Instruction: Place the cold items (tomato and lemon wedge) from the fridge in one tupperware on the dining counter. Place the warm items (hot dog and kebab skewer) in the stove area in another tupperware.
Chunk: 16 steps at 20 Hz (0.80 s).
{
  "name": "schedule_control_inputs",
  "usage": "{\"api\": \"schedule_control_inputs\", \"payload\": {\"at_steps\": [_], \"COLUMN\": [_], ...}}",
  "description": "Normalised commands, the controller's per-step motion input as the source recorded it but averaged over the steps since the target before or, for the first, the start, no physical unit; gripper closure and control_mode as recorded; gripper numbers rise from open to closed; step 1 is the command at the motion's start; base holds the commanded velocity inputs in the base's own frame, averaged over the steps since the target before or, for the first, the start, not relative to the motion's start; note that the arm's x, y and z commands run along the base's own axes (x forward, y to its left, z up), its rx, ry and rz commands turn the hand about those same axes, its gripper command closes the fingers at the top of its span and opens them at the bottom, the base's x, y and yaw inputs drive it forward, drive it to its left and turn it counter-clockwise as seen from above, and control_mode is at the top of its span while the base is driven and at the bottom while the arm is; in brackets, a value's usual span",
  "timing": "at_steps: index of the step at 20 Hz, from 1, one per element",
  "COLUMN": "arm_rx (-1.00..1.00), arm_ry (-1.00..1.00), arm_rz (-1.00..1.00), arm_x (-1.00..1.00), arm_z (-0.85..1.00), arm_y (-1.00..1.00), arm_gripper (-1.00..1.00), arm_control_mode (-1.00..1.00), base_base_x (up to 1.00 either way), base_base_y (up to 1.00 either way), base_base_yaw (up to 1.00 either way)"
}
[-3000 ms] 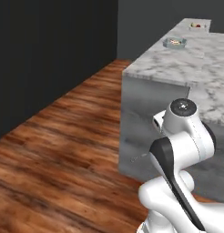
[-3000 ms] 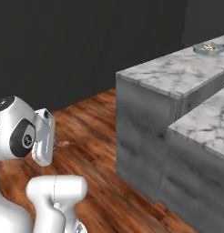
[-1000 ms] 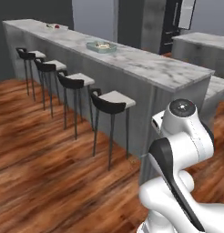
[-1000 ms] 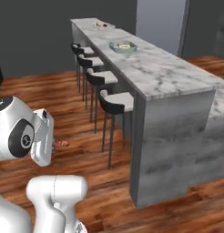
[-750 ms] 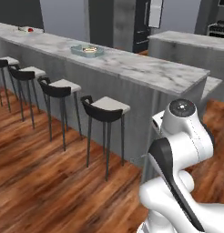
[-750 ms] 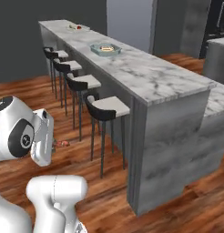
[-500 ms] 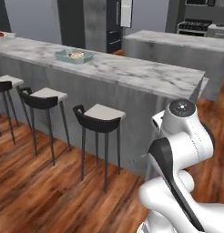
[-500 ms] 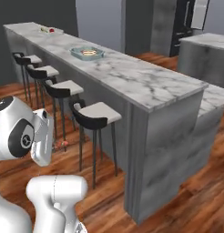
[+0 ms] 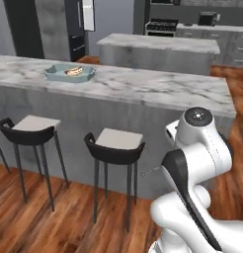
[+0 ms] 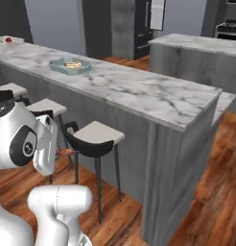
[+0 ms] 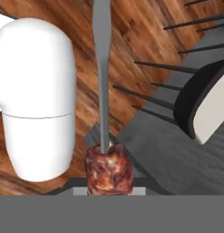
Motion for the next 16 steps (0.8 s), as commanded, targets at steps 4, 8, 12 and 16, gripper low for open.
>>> {"api": "schedule_control_inputs", "payload": {"at_steps": [4,8,12,16], "arm_rx": [0.0,0.0,0.0,0.0], "arm_ry": [0.0,0.0,0.0,0.0], "arm_rz": [0.0,0.0,0.0,0.0], "arm_x": [0.0,0.0,0.0,0.0], "arm_z": [0.0,0.0,0.0,0.0], "arm_y": [0.0,0.0,0.0,0.0], "arm_gripper": [1.0,1.0,1.0,1.0], "arm_control_mode": [1.0,1.0,1.0,1.0], "base_base_x": [0.15,0.1,0.03,0.22], "base_base_y": [1.0,1.0,0.84,0.63], "base_base_yaw": [-0.31,-0.3,-0.28,-0.32]}}
